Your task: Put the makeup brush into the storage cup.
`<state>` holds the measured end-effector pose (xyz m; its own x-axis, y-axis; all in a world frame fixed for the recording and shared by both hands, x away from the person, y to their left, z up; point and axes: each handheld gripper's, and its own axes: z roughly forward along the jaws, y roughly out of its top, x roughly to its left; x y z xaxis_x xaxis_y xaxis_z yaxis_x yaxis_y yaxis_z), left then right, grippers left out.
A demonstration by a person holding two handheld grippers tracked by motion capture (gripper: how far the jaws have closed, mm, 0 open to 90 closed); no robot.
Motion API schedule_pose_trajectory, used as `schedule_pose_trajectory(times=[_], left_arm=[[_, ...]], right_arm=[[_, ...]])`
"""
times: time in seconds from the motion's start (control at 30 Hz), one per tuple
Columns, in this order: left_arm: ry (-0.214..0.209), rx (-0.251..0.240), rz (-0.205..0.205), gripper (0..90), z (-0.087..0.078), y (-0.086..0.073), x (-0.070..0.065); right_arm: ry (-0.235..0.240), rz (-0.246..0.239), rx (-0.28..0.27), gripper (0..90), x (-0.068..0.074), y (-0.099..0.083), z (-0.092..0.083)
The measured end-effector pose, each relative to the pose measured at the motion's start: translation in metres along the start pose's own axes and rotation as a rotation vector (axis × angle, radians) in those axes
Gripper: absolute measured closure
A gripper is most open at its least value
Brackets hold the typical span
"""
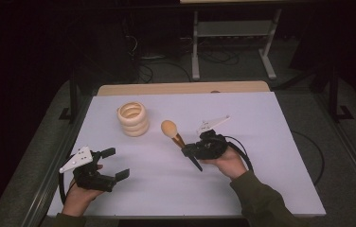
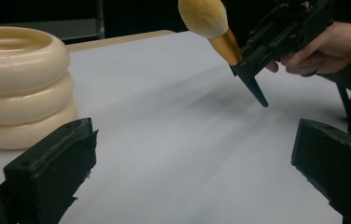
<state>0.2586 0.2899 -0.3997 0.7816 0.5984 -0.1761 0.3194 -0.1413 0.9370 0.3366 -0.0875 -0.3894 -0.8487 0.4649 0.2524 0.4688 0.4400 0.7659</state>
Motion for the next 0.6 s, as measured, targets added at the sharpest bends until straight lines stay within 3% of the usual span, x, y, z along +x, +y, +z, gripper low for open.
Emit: schedule_pose_trajectory(times=[0.6], left_arm=[[-0.032,0.017,0.025,0.0,0.042,0.030,-0.007]], right_arm=[[0.008,-0.023,-0.092,73.6,0.008,0.003,-0.006]])
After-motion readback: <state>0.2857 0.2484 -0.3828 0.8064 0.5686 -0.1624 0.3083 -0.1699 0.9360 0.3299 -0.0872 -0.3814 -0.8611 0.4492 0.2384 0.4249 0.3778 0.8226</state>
